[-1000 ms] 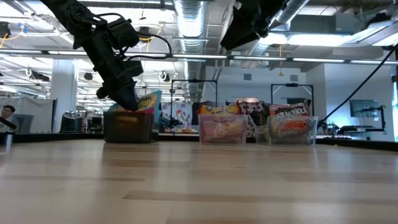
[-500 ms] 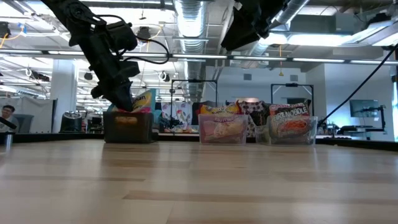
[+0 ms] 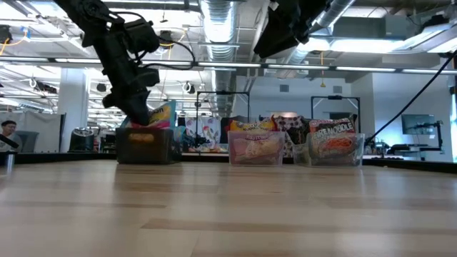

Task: Sort Maruchan noodles
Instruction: Put the blue noodle pack into the black bin, then return to Home Position

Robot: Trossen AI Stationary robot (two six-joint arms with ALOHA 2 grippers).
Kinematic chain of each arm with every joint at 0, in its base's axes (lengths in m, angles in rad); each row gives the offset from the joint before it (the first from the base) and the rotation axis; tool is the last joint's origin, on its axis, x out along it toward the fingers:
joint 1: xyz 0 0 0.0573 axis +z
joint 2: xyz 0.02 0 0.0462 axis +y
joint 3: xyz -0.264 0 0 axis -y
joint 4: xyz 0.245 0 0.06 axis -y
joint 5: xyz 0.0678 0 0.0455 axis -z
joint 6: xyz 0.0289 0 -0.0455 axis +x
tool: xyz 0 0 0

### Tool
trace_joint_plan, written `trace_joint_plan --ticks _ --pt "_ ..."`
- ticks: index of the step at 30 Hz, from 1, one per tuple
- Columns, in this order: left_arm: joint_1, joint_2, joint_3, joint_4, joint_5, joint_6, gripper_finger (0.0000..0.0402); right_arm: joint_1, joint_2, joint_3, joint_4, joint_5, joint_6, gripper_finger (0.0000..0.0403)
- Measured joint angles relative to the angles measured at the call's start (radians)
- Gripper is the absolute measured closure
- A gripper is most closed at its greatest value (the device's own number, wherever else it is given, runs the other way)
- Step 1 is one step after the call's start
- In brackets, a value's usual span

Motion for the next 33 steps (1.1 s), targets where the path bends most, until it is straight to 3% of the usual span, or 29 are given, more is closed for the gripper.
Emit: trace_joint_plan --ticks 16,24,33 --pt "-0.001 -0.056 0.181 -0.141 0.005 0.062 0.0350 0.000 0.000 0.000 -0.003 0.001 -0.005 0.0212" --pt "-0.033 -0.270 0.192 -0.111 0.006 0.050 0.0350 -0.002 0.000 0.000 0.006 0.001 -0.008 0.0212" --pt "-0.133 -0.542 0.072 -0.006 0.007 -0.020 0.0350 -0.016 0.000 0.000 0.051 0.002 -0.022 0.0212"
